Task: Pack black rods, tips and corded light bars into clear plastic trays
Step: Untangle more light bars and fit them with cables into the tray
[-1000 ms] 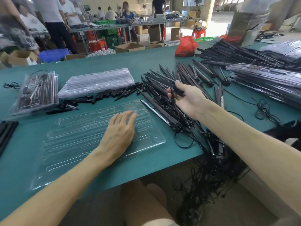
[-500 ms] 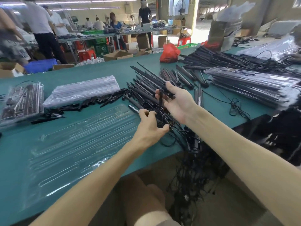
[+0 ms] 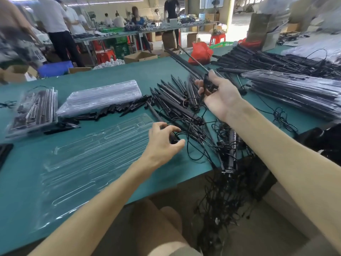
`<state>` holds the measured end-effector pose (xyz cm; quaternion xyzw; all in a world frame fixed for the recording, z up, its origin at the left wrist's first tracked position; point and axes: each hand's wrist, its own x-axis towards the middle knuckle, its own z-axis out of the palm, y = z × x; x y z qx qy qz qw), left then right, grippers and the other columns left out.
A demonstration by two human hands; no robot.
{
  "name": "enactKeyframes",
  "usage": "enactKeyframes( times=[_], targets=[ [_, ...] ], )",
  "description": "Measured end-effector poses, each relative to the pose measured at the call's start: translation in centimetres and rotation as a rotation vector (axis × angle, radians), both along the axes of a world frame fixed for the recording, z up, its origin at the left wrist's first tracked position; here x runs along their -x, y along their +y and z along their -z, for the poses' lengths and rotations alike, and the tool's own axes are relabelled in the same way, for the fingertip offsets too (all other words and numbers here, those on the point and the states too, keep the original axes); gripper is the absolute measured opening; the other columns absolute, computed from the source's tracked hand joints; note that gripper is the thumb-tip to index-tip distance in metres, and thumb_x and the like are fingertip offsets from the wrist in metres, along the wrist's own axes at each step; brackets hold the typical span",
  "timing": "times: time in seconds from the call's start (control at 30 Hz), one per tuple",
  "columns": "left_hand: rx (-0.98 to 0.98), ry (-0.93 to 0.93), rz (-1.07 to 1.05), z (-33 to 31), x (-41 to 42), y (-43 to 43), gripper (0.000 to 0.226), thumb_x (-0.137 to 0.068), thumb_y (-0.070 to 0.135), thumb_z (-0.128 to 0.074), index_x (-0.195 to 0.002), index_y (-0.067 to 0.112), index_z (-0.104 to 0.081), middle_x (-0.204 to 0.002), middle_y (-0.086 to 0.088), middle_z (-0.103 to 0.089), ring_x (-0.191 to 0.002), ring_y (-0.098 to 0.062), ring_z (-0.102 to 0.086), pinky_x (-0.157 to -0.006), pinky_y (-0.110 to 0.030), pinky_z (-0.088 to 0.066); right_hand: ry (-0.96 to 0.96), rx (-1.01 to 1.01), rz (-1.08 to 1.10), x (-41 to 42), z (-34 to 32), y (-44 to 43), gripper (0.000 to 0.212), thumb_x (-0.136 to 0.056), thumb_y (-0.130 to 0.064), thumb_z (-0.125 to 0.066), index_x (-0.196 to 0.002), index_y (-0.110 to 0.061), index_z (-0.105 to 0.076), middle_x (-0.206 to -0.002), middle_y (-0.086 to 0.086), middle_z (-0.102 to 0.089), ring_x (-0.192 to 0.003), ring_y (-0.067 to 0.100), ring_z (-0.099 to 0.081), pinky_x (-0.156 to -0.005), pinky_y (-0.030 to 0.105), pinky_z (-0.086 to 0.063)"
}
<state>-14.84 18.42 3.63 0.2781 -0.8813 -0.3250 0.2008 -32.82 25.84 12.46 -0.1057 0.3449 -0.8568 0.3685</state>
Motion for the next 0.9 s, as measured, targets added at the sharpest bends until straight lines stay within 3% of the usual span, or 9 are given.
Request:
enactKeyframes(
  times=[0.03,0.1,0.23,0.37,0.53,0.63,0.73,0.8,0.9],
  targets=[
    [0.059,-0.022,-0.012,-0.2,0.1,0.0,0.035,-0.091,0.031,-0.071,-0.125,0.024,-0.066,-0.135,-0.002,-0.04,-0.13,-0.013,-0.037,-0.112,-0.022,-0.026,0.006,-0.001,-0.012,-0.3,-0.1,-0.4,0.019,-0.101,-0.014,-0.056,-0.113,0.001,-0.056,-0.117,0.019,-0.057,-0.082,0.02,-0.06,-0.071,0.027,-0.052],
    [0.104,-0.005,-0.022,-1.0,0.3,0.1,0.032,-0.092,0.035,-0.07,-0.123,0.028,-0.068,-0.134,-0.002,-0.05,-0.131,-0.019,-0.039,-0.116,-0.042,-0.03,0.007,0.004,-0.034,-1.0,-0.2,-1.2,0.017,-0.101,-0.013,-0.056,-0.108,0.002,-0.058,-0.11,0.018,-0.058,-0.086,0.023,-0.061,-0.072,0.027,-0.053],
    [0.001,0.065,0.007,-2.1,1.4,0.1,0.031,-0.094,0.043,-0.066,-0.122,0.03,-0.068,-0.119,0.007,-0.065,-0.111,-0.015,-0.058,-0.107,-0.052,-0.039,-0.008,0.013,-0.079,-2.7,-0.1,-2.7,0.014,-0.102,-0.011,-0.056,-0.095,0.001,-0.058,-0.092,0.015,-0.059,-0.081,0.023,-0.061,-0.07,0.027,-0.055],
    [-0.024,-0.016,0.037,-1.8,2.5,0.0,0.025,-0.093,0.037,-0.069,-0.118,0.031,-0.069,-0.106,0.011,-0.072,-0.102,-0.015,-0.065,-0.106,-0.05,-0.041,0.001,0.006,-0.12,-3.7,0.3,-3.4,0.016,-0.102,-0.009,-0.056,-0.092,0.003,-0.059,-0.086,0.016,-0.059,-0.077,0.023,-0.062,-0.076,0.028,-0.058],
    [0.006,0.008,0.073,-0.1,2.5,-0.3,0.028,-0.093,0.029,-0.071,-0.12,0.022,-0.068,-0.101,0.008,-0.073,-0.1,-0.012,-0.067,-0.108,-0.044,-0.042,0.1,-0.075,-0.113,-3.1,1.7,-3.0,0.014,-0.102,-0.008,-0.055,-0.099,0.006,-0.059,-0.092,0.016,-0.058,-0.079,0.025,-0.062,-0.081,0.033,-0.059],
    [0.128,-0.087,0.158,0.4,2.0,-0.5,0.059,-0.086,0.05,-0.073,-0.135,0.022,-0.054,-0.116,0.01,-0.066,-0.119,-0.011,-0.056,-0.116,-0.034,-0.022,0.122,-0.136,-0.063,-2.1,3.0,-2.7,0.019,-0.102,-0.009,-0.054,-0.113,0.007,-0.057,-0.103,0.017,-0.057,-0.085,0.027,-0.063,-0.088,0.038,-0.059],
    [0.282,-0.267,0.255,0.5,1.2,-0.8,0.103,-0.072,0.068,-0.074,-0.153,0.018,-0.032,-0.137,0.005,-0.055,-0.135,-0.014,-0.041,-0.119,-0.037,-0.006,0.239,-0.268,-0.024,-0.6,4.2,-2.2,0.024,-0.103,-0.012,-0.055,-0.117,0.007,-0.059,-0.104,0.015,-0.058,-0.091,0.025,-0.065,-0.092,0.039,-0.059],
    [0.399,-0.353,0.291,0.5,0.7,-1.2,0.113,-0.07,0.07,-0.074,-0.157,0.017,-0.025,-0.143,0.003,-0.05,-0.141,-0.017,-0.034,-0.121,-0.041,-0.002,0.335,-0.354,-0.044,0.1,4.9,-1.6,0.017,-0.103,-0.016,-0.056,-0.107,0.001,-0.06,-0.096,0.012,-0.058,-0.087,0.023,-0.067,-0.088,0.037,-0.06],
    [0.471,-0.358,0.315,0.0,0.4,-1.3,0.105,-0.074,0.063,-0.076,-0.155,0.014,-0.03,-0.145,-0.001,-0.05,-0.14,-0.019,-0.036,-0.121,-0.037,-0.008,0.484,-0.462,-0.09,0.7,6.0,-0.8,0.017,-0.103,-0.018,-0.056,-0.106,-0.003,-0.061,-0.096,0.012,-0.061,-0.092,0.024,-0.069,-0.094,0.041,-0.058]
  ],
)
